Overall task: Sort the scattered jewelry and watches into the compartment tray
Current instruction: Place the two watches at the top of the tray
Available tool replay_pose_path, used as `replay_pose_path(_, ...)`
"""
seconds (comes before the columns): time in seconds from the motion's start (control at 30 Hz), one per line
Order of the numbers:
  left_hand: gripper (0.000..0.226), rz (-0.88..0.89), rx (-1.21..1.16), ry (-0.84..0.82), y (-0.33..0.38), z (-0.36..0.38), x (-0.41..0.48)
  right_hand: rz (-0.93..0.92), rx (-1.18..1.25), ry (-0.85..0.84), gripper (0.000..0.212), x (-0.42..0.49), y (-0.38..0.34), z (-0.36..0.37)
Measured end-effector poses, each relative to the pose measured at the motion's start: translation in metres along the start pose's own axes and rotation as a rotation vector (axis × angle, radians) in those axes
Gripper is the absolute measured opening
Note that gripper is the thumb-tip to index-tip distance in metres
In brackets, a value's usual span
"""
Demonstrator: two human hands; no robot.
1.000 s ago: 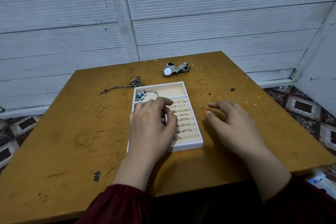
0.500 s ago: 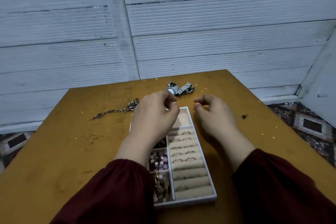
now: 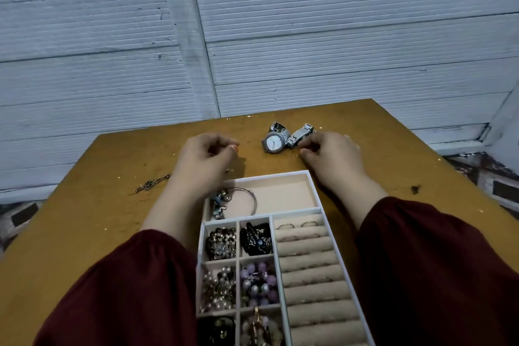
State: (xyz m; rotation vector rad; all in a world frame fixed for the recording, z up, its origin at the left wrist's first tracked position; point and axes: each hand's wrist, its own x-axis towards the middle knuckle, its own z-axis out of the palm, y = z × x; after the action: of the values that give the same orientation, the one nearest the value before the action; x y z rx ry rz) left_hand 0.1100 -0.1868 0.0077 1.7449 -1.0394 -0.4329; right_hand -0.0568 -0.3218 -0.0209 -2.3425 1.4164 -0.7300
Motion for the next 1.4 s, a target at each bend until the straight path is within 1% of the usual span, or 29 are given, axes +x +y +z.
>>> replay_pose_path(0.13, 0.018, -0.023, -0.107, 0.183, -0.015, 0.002, 0.0, -0.012, -0.081, 0.006, 0.02, 0.005, -0.003, 0.006)
replay_pose_path(0.23, 0.017, 0.0, -0.156, 0.249, -0.015, 0.002, 0.001, -0.024, -0.118, 0.005, 0.022, 0.005, -0.003, 0.008)
replay_pose_path(0.4, 0.017, 0.049, -0.142, 0.268, -0.017, 0.002, 0.001, -0.021, -0.125, -0.011, 0.021, 0.006, -0.003, 0.008)
replay_pose_path(0.63, 0.02, 0.047, -0.139, 0.278, -0.02, 0.006, 0.002, 0.054, -0.056, -0.059, 0.013, 0.008, -0.003, 0.007)
replay_pose_path(0.77, 0.022, 0.038, -0.128, 0.273, -0.022, 0.006, 0.004, 0.105, -0.03, -0.119, 0.003, 0.009, -0.005, 0.004)
replay_pose_path(0.83, 0.023, 0.042, -0.11, 0.271, -0.024, 0.006, 0.005, 0.137, -0.009, -0.159, 0.006, 0.01, -0.006, 0.002)
replay_pose_path(0.93, 0.02, 0.01, -0.109, 0.254, -0.024, 0.007, 0.004, 0.172, 0.029, -0.175, 0.012, 0.011, -0.007, 0.0)
replay_pose_path(1.07, 0.02, 0.061, -0.113, 0.249, -0.022, 0.008, 0.005, 0.161, 0.122, -0.144, 0.018, 0.009, -0.006, -0.001)
replay_pose_path(1.17, 0.022, 0.091, -0.102, 0.212, -0.021, 0.008, 0.007, 0.128, 0.173, -0.125, 0.021, 0.007, -0.005, -0.001)
replay_pose_path(1.3, 0.023, 0.104, -0.061, 0.127, -0.019, 0.009, 0.017, 0.085, 0.251, -0.049, 0.024, 0.005, -0.004, 0.005)
replay_pose_path(1.4, 0.02, 0.107, -0.032, 0.013, -0.012, 0.013, 0.026, 0.081, 0.36, -0.005, 0.025, 0.005, -0.003, 0.008)
